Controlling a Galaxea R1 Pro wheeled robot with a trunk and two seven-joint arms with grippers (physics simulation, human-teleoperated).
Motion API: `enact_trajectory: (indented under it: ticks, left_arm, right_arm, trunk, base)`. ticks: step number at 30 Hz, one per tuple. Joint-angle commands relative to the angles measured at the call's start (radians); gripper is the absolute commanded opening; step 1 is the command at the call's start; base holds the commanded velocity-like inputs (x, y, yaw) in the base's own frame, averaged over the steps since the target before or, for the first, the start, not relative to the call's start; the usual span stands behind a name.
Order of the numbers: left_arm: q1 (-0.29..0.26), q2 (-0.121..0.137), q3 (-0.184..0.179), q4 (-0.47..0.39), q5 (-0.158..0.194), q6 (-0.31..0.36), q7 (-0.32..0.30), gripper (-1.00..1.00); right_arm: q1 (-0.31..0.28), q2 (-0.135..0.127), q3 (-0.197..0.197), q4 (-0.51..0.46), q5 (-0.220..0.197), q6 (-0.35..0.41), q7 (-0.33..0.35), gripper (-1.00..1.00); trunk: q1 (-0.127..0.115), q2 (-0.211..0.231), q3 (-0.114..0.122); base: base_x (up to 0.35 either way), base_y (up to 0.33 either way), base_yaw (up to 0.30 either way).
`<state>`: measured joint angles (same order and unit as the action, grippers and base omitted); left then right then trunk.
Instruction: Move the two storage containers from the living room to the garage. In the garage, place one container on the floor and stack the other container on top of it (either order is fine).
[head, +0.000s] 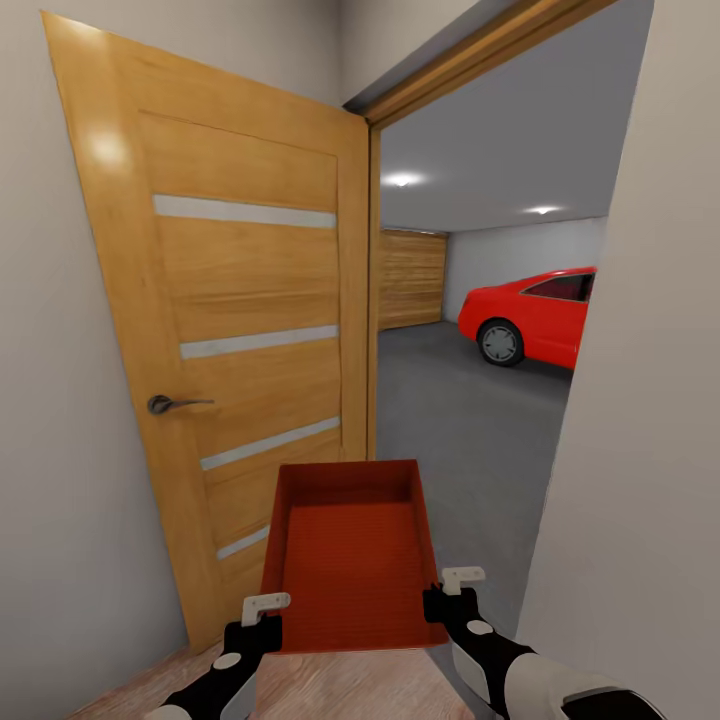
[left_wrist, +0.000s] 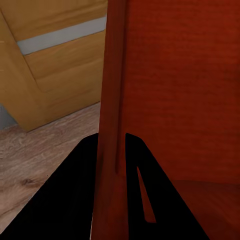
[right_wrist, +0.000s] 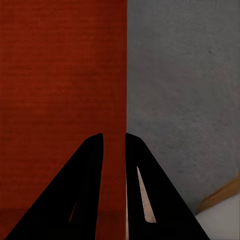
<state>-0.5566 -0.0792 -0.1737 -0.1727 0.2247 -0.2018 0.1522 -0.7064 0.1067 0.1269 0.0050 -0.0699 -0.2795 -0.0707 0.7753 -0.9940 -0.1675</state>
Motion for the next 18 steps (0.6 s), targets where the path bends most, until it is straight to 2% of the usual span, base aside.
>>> enact_trajectory:
  ticks: [1,18]
  left_arm:
    - [-0.001,-0.001,-0.004,-0.012,-0.005,-0.005,0.009,-1.0]
    - [-0.001,-0.001,-0.006,-0.013,-0.005,-0.005,0.009,-1.0]
  right_arm:
    - [-0.001,0.0,-0.026,0.004,-0.013,-0.003,0.0,-1.0]
    - [-0.001,0.001,-0.026,0.004,-0.014,-0.007,0.001,-1.0]
  trunk:
    - [0.001,-0.001,-0.001]
    - [0.001,-0.001,-0.001]
  base:
    - [0.242,0.225,0.0]
    - [0.204,0.173,-0.011]
